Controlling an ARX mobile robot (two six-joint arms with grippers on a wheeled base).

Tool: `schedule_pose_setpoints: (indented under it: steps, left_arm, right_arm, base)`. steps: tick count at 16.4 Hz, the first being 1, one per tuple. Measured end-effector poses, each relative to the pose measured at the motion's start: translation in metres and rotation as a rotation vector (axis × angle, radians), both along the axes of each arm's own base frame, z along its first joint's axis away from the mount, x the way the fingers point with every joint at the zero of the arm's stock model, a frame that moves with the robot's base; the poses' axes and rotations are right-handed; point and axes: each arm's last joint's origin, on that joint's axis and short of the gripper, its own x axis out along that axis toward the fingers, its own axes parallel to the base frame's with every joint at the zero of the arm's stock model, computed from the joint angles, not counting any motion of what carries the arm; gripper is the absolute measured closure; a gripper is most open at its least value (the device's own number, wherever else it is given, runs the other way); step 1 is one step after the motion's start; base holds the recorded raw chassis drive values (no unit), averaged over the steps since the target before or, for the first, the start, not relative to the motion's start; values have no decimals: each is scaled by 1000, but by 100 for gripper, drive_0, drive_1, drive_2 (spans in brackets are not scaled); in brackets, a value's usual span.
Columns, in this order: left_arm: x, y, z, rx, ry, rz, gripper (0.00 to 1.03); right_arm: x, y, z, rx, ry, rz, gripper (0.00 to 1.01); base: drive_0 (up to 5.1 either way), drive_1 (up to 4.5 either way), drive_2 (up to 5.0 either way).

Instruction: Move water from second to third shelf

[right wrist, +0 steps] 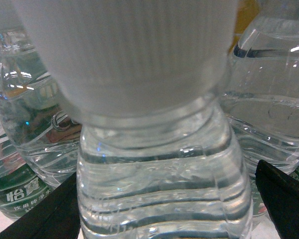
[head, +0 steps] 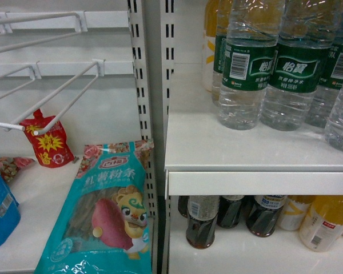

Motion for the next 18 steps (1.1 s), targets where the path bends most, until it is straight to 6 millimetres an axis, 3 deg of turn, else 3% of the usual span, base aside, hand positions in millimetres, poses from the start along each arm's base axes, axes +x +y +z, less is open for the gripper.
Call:
schedule_pose_setpoints:
  steps: [6,12,15,18]
  left_arm:
    - [0,0,0,0,0,0,5]
    - [0,0,0,0,0,0,5]
    - [0,0,0,0,0,0,5]
    - [0,0,0,0,0,0,5]
  right_arm:
    - [-15,-2,17,-31,-32,-18,3]
    - [-36,-4,15,-53,-8,-13,3]
    - [-58,-6,25,-63,-41,2,3]
    - [-85,-10,22,-59,-17,26,3]
  base:
    - [0,0,0]
    - [0,0,0]
    - [0,0,0]
    - [0,0,0]
